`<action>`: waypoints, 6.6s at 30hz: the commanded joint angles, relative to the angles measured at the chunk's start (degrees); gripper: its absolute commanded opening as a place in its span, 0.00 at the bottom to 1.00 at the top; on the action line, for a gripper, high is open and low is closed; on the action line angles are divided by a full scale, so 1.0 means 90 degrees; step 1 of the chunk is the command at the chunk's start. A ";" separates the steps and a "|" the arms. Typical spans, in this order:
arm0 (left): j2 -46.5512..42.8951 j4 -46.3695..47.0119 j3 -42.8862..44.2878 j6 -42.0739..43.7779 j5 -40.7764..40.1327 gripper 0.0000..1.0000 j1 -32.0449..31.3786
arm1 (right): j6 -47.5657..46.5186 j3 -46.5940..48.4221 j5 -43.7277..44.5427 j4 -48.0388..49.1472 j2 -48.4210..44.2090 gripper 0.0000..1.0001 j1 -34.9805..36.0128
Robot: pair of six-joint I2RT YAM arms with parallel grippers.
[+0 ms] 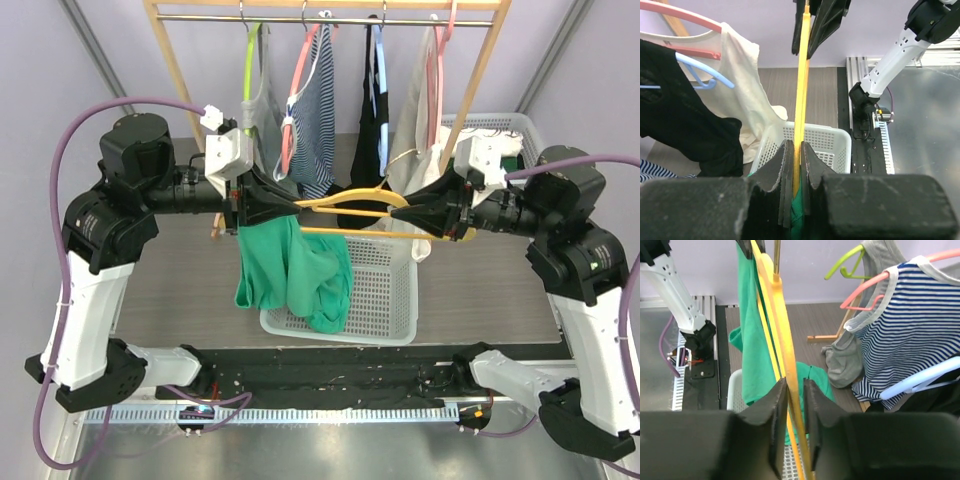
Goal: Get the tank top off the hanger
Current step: Remove the tank top from the hanger, then place the tank top in the bin.
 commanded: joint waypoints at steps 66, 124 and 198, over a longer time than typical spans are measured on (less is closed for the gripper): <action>-0.1579 0.1830 -0.1875 0.0101 -0.2549 0.00 0.0384 | 0.1553 -0.0218 0.2132 0.0648 -0.1255 0.01 -0.0022; 0.2230 0.2818 0.5186 -0.0202 -0.1857 0.00 -0.2565 | 0.1700 -0.1058 0.7074 0.1839 -0.2193 0.01 0.1677; -0.1861 -0.0130 -0.1239 0.2122 -0.3977 1.00 -0.2146 | 0.1339 -0.0208 0.2262 -0.0378 -0.0416 0.01 0.1843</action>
